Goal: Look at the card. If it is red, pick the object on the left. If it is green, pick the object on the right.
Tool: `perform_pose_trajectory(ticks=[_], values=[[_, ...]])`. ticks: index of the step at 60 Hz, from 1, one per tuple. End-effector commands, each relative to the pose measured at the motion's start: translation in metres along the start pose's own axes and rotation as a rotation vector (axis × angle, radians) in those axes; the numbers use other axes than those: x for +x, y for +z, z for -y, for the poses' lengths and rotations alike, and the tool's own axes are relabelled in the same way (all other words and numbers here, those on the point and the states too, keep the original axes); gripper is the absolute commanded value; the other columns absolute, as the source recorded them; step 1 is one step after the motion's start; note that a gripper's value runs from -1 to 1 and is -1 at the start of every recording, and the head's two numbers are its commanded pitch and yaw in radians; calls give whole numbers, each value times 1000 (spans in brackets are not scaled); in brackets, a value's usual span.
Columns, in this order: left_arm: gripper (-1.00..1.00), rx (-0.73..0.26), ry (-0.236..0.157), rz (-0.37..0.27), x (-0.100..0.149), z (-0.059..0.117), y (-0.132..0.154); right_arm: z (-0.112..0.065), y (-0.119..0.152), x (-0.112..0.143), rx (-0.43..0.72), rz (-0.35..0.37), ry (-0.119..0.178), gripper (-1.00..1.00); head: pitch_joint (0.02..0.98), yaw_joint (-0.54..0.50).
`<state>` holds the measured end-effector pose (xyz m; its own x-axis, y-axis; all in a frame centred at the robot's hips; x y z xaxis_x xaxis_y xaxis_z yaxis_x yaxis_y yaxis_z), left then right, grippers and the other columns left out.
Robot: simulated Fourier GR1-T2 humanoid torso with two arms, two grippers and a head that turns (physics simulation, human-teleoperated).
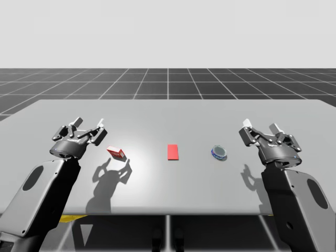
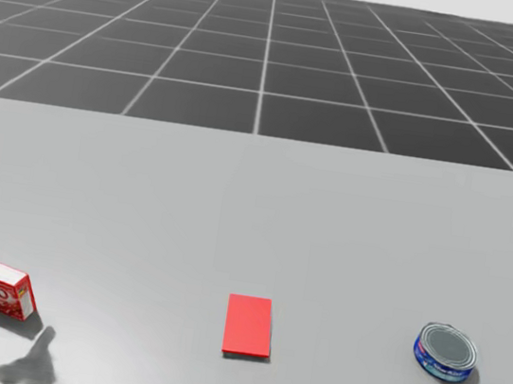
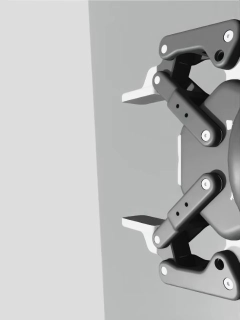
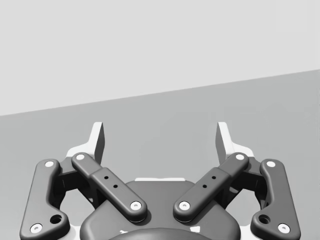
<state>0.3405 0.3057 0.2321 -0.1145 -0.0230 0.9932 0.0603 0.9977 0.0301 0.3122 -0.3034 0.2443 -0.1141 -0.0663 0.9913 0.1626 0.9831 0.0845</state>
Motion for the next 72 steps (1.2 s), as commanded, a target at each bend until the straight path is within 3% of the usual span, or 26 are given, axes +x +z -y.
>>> perform_pose_trajectory(ticks=[1, 17, 40, 60, 72], values=[[-1000, -2, -3, 1, 0, -1, -1, 1, -1, 0, -5, 4, 8, -1000, 670, -27], [-1000, -9, -4, 6, 0, 0, -1, 1, -1, 0, 1, 2, 10, -1000, 860, -40], [-1000, -8, -2, 11, 2, -1, -1, 0, -1, 0, 3, 1, 14, -1000, 846, -11], [-1000, -8, -3, 11, 2, -1, -1, -4, 0, -4, 12, -3, 26, -1000, 844, 275], [-1000, 0, -6, 14, 3, -2, 1, -5, -1, -6, 14, -7, 30, -1000, 819, 376]])
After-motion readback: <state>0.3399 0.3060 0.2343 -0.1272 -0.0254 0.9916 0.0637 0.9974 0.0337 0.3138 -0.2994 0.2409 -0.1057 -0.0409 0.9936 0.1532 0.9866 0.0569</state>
